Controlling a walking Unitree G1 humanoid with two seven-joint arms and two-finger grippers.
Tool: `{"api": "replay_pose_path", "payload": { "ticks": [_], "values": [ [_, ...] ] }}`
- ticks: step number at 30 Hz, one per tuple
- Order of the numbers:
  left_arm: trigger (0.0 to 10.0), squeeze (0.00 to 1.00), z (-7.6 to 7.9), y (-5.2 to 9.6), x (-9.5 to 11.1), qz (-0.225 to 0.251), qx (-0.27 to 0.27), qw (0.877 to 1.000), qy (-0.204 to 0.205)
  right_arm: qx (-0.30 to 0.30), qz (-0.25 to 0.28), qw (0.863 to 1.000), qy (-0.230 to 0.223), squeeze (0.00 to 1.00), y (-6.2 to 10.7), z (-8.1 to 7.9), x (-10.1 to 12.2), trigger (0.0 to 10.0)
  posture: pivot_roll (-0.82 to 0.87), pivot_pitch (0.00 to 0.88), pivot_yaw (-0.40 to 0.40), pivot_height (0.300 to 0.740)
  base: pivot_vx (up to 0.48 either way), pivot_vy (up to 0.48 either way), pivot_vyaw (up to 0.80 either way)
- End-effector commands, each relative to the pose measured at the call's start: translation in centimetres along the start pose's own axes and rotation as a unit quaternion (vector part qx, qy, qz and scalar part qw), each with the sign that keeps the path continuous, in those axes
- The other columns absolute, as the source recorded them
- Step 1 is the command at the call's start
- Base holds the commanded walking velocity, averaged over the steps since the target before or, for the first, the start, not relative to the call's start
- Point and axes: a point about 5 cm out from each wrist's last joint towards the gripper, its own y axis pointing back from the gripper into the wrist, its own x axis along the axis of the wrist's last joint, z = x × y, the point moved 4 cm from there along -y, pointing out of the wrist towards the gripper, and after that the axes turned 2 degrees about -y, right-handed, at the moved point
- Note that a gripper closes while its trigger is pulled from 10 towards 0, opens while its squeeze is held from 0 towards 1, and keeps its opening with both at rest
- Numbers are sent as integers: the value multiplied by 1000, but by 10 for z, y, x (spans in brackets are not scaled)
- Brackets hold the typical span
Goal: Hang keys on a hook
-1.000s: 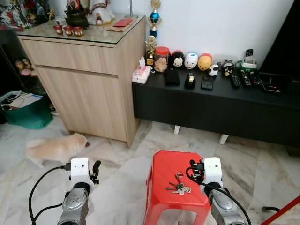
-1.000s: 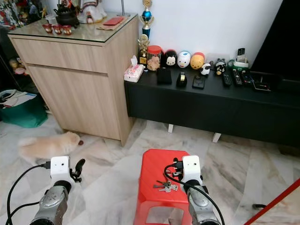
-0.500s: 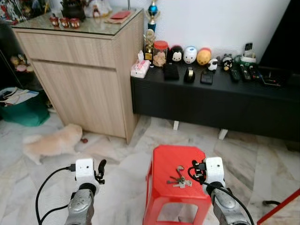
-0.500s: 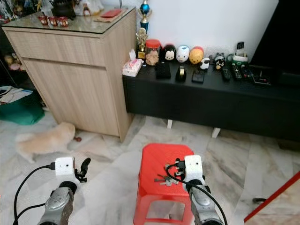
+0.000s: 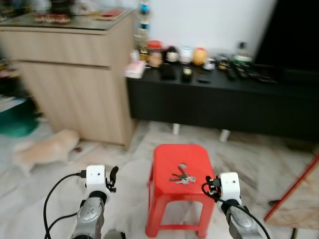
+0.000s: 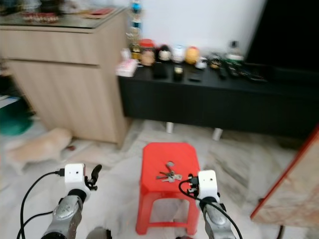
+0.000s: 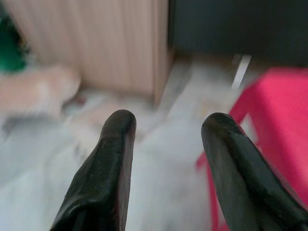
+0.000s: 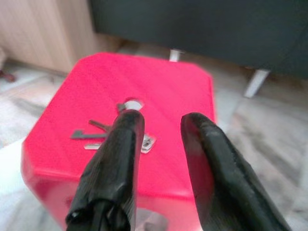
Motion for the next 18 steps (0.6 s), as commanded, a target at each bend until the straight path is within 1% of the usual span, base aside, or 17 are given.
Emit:
{"api": "replay_pose_path", "payload": {
  "ticks": [1,11,14,18],
  "values": [
    [10000,0,-3,-3,4,3,5,1000,-3,2,3,1000,-4,0,0,-2,0,10000,5,0,-37,642,0,0,0],
    [10000,0,-4,-4,5,2,7,1000,-3,3,-1,1000,0,0,1,-2,-1,10000,6,0,-38,642,0,0,0],
    [10000,0,-5,-4,5,2,7,1000,-2,9,4,1000,13,0,1,-3,0,10000,7,0,-39,642,0,0,0],
    [10000,0,-4,-5,6,4,7,1000,0,9,5,1000,14,0,1,-4,0,10000,6,0,-40,642,0,0,800]
  ]
}}
